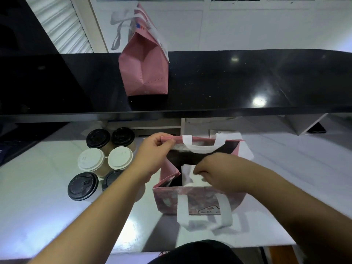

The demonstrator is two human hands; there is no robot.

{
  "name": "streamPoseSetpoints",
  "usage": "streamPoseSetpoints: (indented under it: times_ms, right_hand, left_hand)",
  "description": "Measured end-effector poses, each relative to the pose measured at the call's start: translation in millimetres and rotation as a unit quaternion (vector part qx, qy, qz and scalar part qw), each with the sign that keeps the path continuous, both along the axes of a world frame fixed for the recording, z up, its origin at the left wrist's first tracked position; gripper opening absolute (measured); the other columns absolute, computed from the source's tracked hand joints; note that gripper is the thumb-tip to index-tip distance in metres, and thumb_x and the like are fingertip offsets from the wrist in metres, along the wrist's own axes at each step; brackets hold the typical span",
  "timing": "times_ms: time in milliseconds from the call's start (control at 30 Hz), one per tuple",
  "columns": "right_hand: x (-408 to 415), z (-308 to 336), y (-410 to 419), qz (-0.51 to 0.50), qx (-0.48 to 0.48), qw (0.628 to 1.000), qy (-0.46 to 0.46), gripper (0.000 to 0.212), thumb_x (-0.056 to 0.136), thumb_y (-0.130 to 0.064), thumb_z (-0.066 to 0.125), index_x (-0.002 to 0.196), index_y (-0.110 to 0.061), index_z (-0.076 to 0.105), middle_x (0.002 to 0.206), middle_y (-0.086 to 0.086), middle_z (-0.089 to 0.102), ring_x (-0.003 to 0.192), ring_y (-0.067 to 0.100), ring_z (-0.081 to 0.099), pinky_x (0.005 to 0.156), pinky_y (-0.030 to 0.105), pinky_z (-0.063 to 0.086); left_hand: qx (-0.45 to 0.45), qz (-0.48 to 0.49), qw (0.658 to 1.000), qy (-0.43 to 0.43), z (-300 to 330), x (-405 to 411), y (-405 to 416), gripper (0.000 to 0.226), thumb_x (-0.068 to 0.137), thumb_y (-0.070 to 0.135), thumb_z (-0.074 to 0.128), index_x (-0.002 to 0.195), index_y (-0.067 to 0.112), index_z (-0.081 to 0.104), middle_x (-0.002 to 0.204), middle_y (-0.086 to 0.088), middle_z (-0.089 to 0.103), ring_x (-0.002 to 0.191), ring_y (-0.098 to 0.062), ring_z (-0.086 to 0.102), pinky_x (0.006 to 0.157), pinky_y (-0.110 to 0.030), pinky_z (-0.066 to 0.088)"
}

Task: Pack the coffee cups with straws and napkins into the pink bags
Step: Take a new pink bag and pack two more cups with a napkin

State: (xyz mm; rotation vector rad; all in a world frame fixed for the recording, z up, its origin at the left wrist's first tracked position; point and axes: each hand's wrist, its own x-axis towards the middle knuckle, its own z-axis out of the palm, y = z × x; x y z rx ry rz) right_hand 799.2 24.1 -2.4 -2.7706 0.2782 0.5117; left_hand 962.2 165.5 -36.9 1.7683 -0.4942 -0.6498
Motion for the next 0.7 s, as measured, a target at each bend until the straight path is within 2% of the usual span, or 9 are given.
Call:
streamPoseSetpoints:
  times_ms: [67,133,233,300,333,433,500,600,700]
  right_hand:
    - [-19,11,-6,-0.051,0.002,0.996,-0.073,0.033,0.103,-0.025,0.047,0.127,-0.034,0.068,0.124,-0.014,0.069,0.107,0.008,0.063,0.090,0.020,0.051]
    - [-45,17,-11,-0.102,0.005,0.982,-0.160,0.027,0.100,-0.030,0.051,0.115,-0.039,0.071,0.112,-0.021,0.068,0.097,0.000,0.060,0.076,0.010,0.044]
    - [-86,9,-17,-0.173,0.072,0.950,-0.250,0.014,0.095,-0.045,0.052,0.103,-0.050,0.063,0.100,-0.030,0.063,0.098,-0.006,0.057,0.070,0.011,0.045]
    - [-107,-7,-22,-0.209,0.138,0.934,-0.255,0.016,0.093,-0.056,0.053,0.106,-0.055,0.061,0.109,-0.033,0.063,0.103,-0.005,0.060,0.076,0.012,0.049]
    - [-116,-16,-24,-0.229,0.178,0.927,-0.236,0.024,0.091,-0.064,0.053,0.113,-0.057,0.060,0.115,-0.035,0.062,0.105,-0.003,0.061,0.078,0.016,0.051]
    - [-131,-42,-26,-0.255,0.243,0.920,-0.175,0.057,0.075,-0.087,0.055,0.127,-0.065,0.049,0.130,-0.039,0.055,0.112,-0.008,0.059,0.087,0.021,0.051]
    - [-132,-53,-23,-0.258,0.256,0.916,-0.170,0.061,0.073,-0.085,0.061,0.130,-0.071,0.041,0.136,-0.043,0.048,0.114,-0.013,0.055,0.087,0.020,0.050]
    - [-122,-58,-18,-0.272,0.268,0.902,-0.202,0.053,0.084,-0.061,0.068,0.124,-0.078,0.039,0.132,-0.045,0.047,0.112,-0.014,0.054,0.080,0.017,0.050]
    - [-112,-60,-13,-0.257,0.263,0.897,-0.245,0.045,0.093,-0.041,0.068,0.117,-0.073,0.049,0.123,-0.036,0.057,0.109,-0.006,0.058,0.085,0.006,0.044]
  left_hand:
    - [-0.006,-0.010,1.000,0.004,3,-2,3,0.021,0.100,0.025,0.066,0.091,0.036,0.081,0.091,0.019,0.079,0.087,0.006,0.069,0.077,-0.020,0.048]
    - [-0.014,-0.015,0.999,0.026,4,-4,7,0.015,0.097,0.019,0.068,0.100,0.028,0.079,0.093,0.016,0.080,0.089,0.006,0.071,0.077,-0.018,0.047]
    - [-0.012,-0.038,0.998,0.057,4,-6,17,0.036,0.090,0.012,0.073,0.116,0.036,0.072,0.110,0.023,0.075,0.104,0.014,0.063,0.080,-0.013,0.043]
    - [-0.028,-0.058,0.993,0.098,2,-7,27,0.057,0.082,0.013,0.077,0.124,0.049,0.065,0.132,0.025,0.061,0.126,0.010,0.050,0.094,-0.022,0.039]
    - [-0.036,-0.062,0.991,0.117,1,-9,32,0.065,0.079,0.014,0.079,0.129,0.051,0.062,0.139,0.023,0.055,0.131,0.006,0.045,0.099,-0.027,0.036]
    - [-0.066,-0.014,0.985,0.156,-8,-13,52,0.063,0.075,0.021,0.079,0.133,0.037,0.061,0.139,0.010,0.057,0.132,-0.011,0.052,0.102,-0.032,0.040]
    - [-0.062,-0.021,0.988,0.140,-18,-16,71,0.046,0.079,0.030,0.078,0.123,0.031,0.068,0.130,0.003,0.067,0.126,-0.021,0.060,0.099,-0.033,0.045]
    - [0.020,-0.162,0.986,0.029,-31,-29,98,0.053,0.085,0.052,0.073,0.135,0.044,0.061,0.139,0.016,0.064,0.131,-0.006,0.059,0.100,-0.030,0.046]
    - [0.036,-0.154,0.987,-0.023,-39,-42,97,0.049,0.091,0.042,0.077,0.138,0.042,0.063,0.141,0.019,0.064,0.133,-0.004,0.058,0.107,-0.035,0.046]
